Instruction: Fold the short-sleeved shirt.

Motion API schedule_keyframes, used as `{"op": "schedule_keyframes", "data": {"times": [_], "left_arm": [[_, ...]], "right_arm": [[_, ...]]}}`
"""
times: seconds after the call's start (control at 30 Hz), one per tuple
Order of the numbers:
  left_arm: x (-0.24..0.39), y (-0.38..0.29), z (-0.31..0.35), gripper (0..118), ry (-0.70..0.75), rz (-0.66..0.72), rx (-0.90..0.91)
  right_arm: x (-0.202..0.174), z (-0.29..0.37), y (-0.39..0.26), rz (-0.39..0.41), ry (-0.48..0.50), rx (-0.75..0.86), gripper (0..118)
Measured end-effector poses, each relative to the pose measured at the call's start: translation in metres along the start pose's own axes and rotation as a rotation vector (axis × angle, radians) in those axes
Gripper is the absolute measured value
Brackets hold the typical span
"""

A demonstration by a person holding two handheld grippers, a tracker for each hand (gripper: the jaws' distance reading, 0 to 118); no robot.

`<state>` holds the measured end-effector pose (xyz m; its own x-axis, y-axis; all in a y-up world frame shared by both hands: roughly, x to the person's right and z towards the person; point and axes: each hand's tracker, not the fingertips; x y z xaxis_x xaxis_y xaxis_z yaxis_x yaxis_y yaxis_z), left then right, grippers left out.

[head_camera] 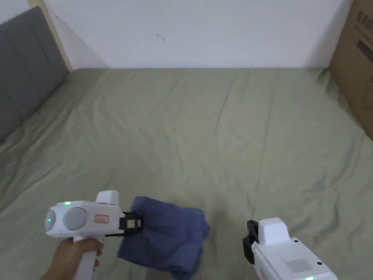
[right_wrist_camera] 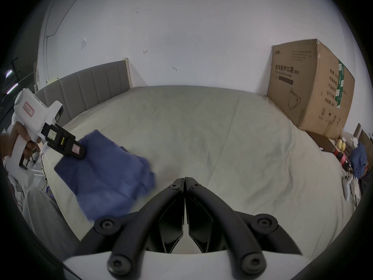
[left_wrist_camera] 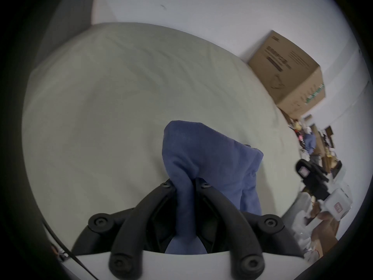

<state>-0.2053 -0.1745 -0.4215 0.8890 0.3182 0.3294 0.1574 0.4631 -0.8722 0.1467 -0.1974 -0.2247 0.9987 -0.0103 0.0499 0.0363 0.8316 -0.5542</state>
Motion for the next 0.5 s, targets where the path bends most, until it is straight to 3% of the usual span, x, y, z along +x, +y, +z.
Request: {"op": "schedule_keyframes", "data": {"times": [0.27, 0.5], "left_arm": [[-0.155, 0.045, 0.057, 14, 0.253, 0.186, 0.034], [-0.205, 0.055, 0.071, 14, 0.366, 0.235, -0.003]], "right_arm": [[-0.018, -0.011, 0.023, 0.021, 0.011, 0.034, 0], [-0.024, -0.029, 0.032, 0.047, 0.004, 0.024, 0]]}}
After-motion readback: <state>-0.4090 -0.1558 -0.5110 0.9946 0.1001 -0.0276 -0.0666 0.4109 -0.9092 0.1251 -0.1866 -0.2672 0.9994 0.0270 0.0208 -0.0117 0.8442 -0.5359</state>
